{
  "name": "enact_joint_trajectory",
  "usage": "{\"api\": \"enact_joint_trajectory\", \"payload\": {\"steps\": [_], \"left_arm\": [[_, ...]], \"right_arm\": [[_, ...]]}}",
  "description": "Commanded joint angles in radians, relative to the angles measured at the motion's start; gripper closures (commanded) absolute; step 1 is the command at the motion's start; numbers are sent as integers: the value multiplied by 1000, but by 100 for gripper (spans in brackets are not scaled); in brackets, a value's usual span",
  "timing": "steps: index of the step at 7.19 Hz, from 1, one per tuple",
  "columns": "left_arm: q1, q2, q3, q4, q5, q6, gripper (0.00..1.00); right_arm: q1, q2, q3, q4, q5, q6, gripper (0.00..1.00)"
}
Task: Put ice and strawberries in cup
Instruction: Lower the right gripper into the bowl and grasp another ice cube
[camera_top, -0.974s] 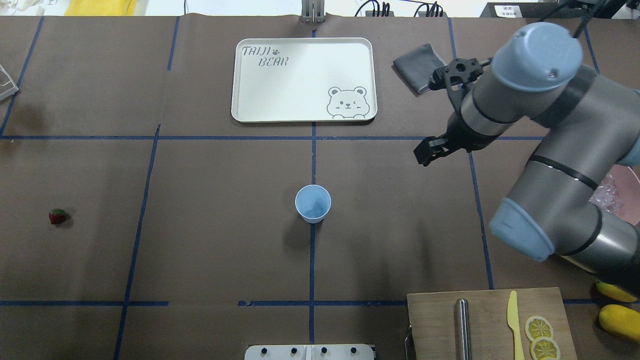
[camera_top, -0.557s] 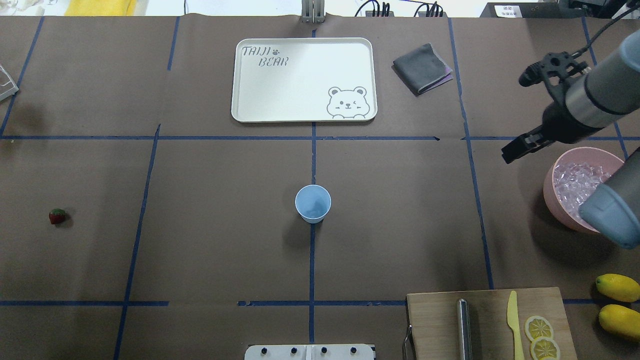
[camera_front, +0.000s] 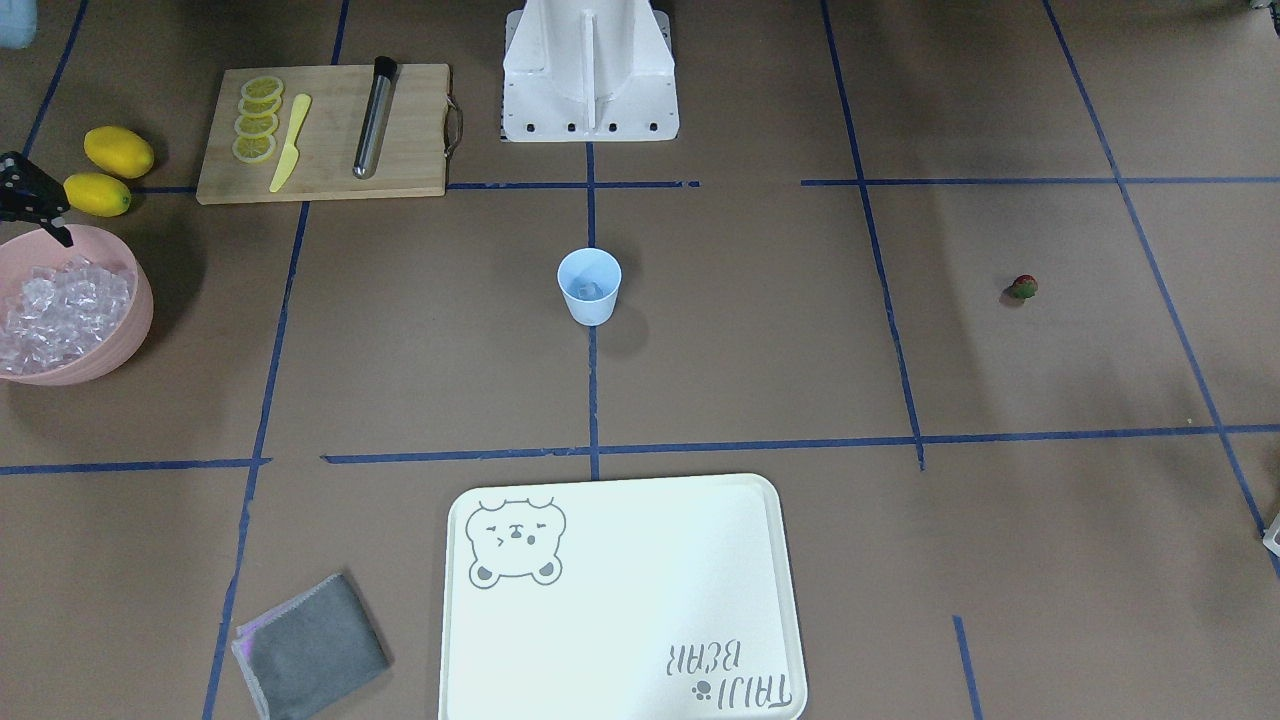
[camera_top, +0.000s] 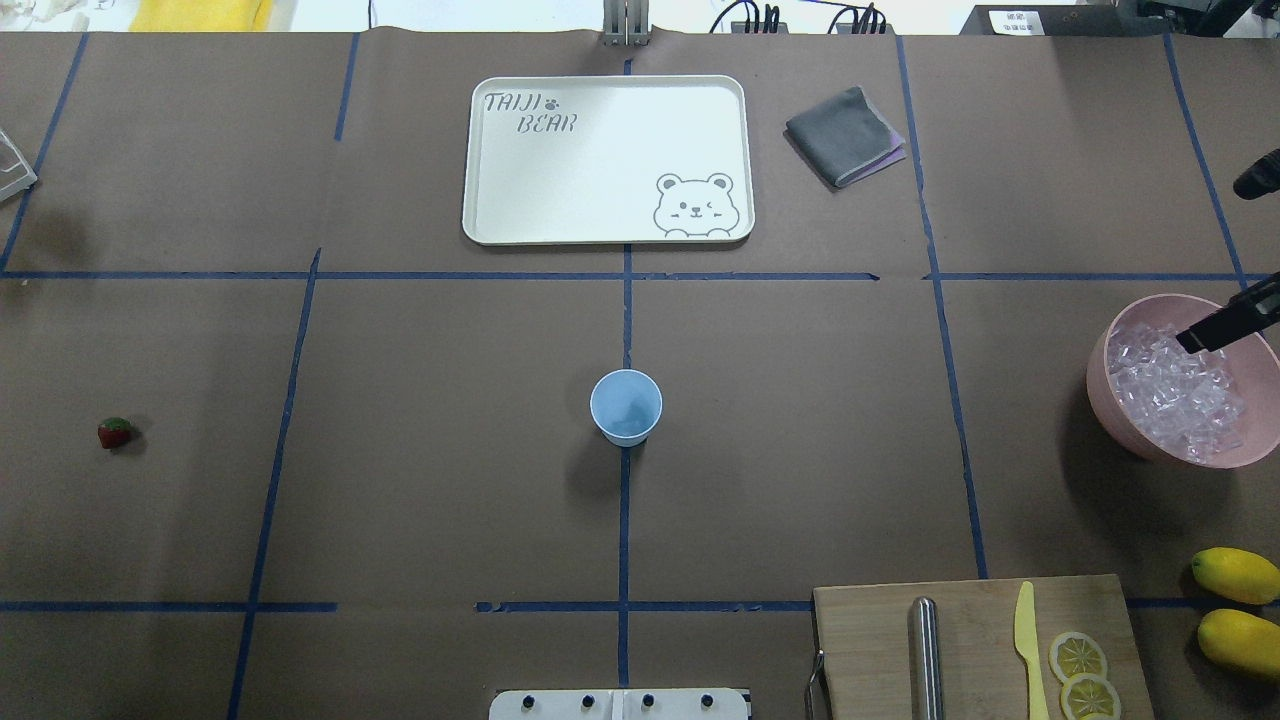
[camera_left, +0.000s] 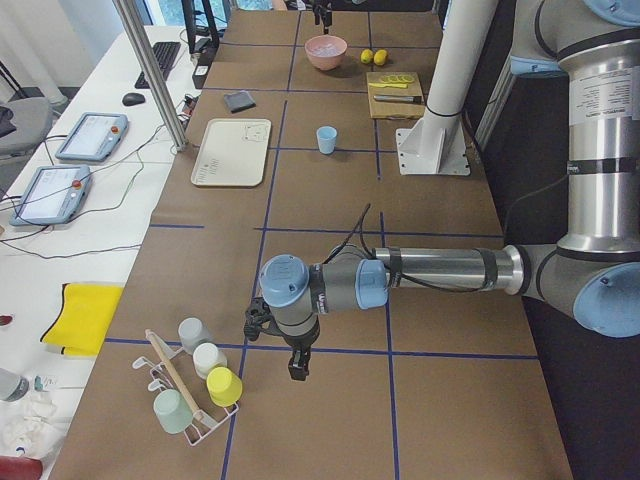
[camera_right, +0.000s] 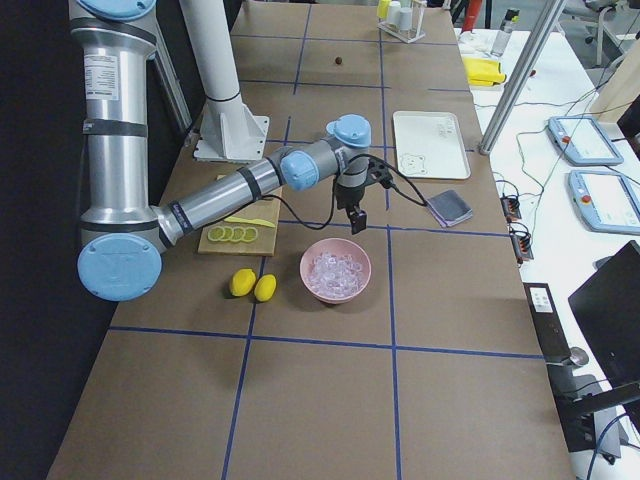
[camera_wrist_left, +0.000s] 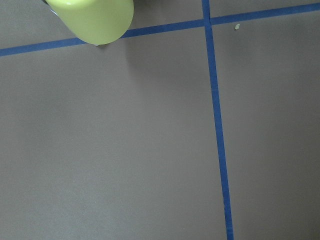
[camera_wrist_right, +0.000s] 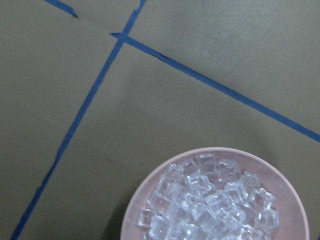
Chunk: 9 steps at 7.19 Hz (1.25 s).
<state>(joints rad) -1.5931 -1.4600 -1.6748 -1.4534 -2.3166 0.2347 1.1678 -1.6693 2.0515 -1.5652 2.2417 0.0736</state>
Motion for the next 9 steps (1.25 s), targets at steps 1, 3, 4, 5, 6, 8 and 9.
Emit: {"api": "enact_joint_trajectory", "payload": {"steps": [1, 3, 4, 5, 6, 8, 9], "left_arm": [[1, 1, 0, 1, 0, 0, 0], [-1, 1, 0, 2, 0, 0, 0], [-1, 1, 0, 2, 0, 0, 0], [1, 1, 0, 2, 0, 0, 0], [-1, 1, 0, 4, 0, 0, 0], [1, 1, 0, 4, 0, 0, 0], [-1, 1, 0, 4, -1, 0, 0]], "right_arm": [[16, -43, -16, 48, -1, -25, 0], [6, -41, -62, 118, -7, 14, 0], [-40, -40, -86, 170, -20, 64, 0], [-81, -40, -111, 236, -46, 121, 0], [-115, -40, -122, 260, -69, 149, 0], [-141, -41, -137, 263, -77, 149, 0], [-155, -41, -139, 263, -77, 149, 0]]}}
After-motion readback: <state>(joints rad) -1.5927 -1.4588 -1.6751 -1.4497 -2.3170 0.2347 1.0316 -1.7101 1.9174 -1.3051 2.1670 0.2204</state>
